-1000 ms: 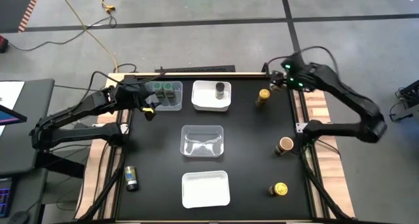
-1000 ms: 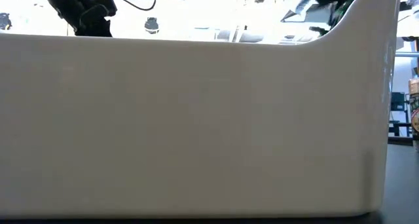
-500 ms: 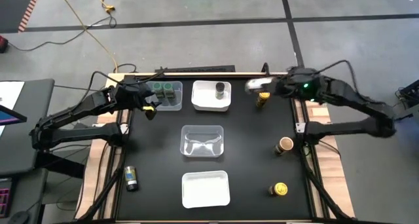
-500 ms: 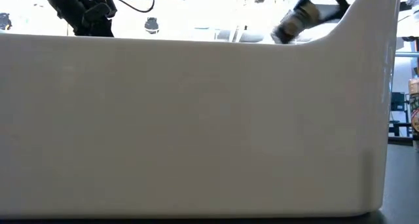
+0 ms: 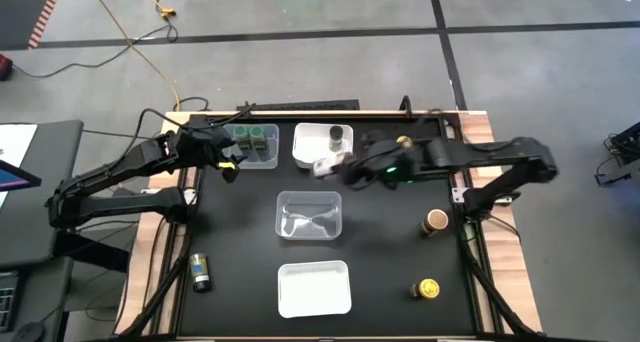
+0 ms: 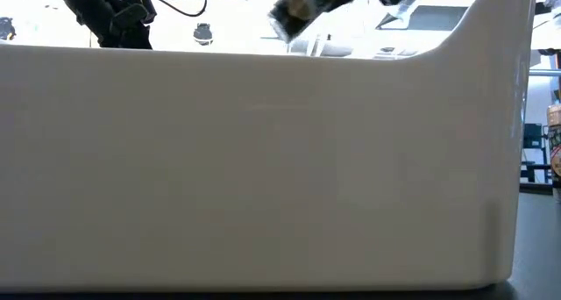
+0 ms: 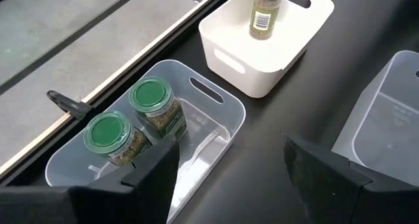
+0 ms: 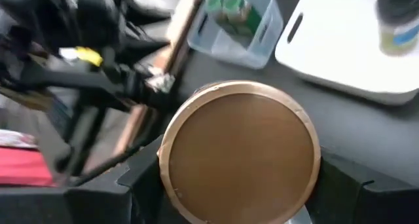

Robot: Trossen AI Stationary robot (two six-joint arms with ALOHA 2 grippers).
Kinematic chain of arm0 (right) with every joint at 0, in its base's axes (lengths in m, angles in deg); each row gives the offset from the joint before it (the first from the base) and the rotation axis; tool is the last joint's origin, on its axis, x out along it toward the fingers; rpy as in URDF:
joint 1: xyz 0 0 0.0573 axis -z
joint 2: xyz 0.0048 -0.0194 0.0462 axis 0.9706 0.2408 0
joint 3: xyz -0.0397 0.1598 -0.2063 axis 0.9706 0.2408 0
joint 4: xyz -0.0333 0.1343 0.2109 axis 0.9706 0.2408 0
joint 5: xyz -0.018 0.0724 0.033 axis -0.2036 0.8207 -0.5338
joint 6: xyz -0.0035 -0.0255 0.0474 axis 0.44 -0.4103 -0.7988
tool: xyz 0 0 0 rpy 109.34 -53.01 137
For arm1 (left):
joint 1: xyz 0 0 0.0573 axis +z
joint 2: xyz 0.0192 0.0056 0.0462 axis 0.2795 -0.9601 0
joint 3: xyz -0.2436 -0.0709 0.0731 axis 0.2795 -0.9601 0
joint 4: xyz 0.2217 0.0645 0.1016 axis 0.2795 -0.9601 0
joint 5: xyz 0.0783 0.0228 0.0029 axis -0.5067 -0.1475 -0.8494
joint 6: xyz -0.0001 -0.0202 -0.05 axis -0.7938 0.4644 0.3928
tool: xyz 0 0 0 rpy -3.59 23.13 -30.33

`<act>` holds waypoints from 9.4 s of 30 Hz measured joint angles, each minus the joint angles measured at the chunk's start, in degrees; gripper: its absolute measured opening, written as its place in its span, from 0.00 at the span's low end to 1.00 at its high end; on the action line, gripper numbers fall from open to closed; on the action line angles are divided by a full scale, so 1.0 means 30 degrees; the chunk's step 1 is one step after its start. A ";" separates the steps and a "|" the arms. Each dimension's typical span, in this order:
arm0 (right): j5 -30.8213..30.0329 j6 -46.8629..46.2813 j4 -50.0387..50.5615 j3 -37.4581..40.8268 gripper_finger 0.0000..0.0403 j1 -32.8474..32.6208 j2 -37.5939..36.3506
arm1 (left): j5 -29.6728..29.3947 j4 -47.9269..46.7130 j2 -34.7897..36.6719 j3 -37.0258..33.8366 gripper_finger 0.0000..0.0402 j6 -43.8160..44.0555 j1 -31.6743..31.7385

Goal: Sort spices by type
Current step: Put the top brown seasoning bottle into the bottom transparent bin, then put the black seasoning bottle into the top white bin

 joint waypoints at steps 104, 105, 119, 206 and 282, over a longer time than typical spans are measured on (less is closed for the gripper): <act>0.3555 -0.7578 1.2117 -1.1598 0.97 0.0539 1.5198 | 0.0000 -0.1923 0.0007 0.0007 0.66 -0.0998 -0.0004; 0.3549 -0.7578 1.2251 -1.1704 0.98 0.0539 1.5180 | 0.0000 -0.1921 0.0007 0.0007 0.66 -0.0998 -0.0004; -0.2479 -0.5586 1.6690 -1.5895 0.98 -0.1904 1.3264 | 0.0667 -0.1868 0.0005 0.0007 0.66 -0.0742 -0.0004; -0.4027 -1.1390 1.4209 0.4478 0.90 -0.7862 -0.0995 | 0.5711 -0.5947 -1.5008 0.2745 0.65 -0.2208 -2.7830; -0.3832 -0.7935 1.0905 0.4470 0.90 -0.5712 -0.0991 | -0.3183 0.6974 0.0255 0.1523 0.48 -0.3538 -1.0652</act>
